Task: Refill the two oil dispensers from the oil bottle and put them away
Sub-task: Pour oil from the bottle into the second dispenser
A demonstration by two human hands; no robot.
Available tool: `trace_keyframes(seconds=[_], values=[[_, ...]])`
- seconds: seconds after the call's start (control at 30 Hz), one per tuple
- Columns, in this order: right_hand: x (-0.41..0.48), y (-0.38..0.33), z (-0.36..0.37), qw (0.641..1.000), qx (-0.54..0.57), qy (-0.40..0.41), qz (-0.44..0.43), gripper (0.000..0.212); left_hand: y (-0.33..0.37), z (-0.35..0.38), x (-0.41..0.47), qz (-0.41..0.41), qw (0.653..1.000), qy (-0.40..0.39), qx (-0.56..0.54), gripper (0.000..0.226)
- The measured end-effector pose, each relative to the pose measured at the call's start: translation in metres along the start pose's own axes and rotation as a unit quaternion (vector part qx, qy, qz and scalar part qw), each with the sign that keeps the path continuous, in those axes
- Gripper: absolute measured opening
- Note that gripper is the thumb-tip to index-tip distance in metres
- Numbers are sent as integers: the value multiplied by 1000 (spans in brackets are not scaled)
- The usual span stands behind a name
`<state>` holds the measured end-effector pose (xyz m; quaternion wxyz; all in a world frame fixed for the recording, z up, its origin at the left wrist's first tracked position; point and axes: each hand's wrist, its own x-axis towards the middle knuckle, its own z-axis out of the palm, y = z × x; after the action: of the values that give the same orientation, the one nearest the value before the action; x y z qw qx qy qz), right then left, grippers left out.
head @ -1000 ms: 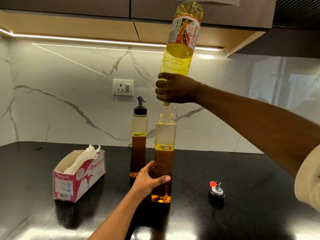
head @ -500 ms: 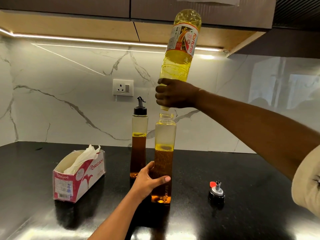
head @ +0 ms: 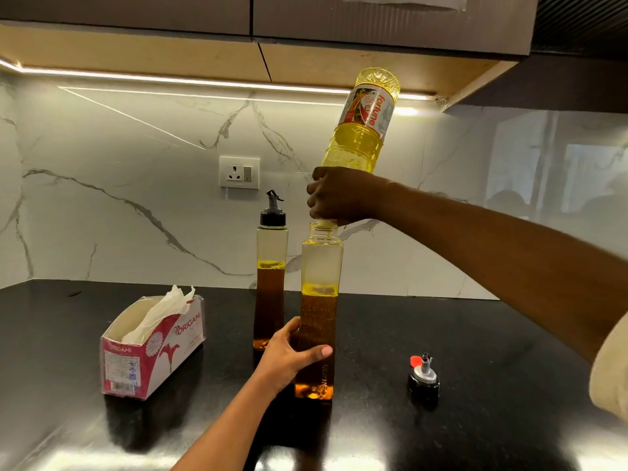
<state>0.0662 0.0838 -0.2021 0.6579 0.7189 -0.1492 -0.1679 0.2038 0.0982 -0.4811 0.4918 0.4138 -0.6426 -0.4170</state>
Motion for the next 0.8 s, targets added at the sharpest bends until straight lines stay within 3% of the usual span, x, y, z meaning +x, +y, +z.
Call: trace_keyframes(seconds=[0.33, 0.57, 0.8], values=[[6, 7, -12, 996, 63, -70, 0, 22, 0, 0, 0, -6, 1000, -2, -6, 109], [6, 12, -14, 990, 103, -98, 5, 27, 0, 1, 2, 5, 1000, -11, -14, 97], [8, 22, -18, 980, 168, -102, 21, 27, -1, 0, 2, 0, 1000, -10, -14, 99]])
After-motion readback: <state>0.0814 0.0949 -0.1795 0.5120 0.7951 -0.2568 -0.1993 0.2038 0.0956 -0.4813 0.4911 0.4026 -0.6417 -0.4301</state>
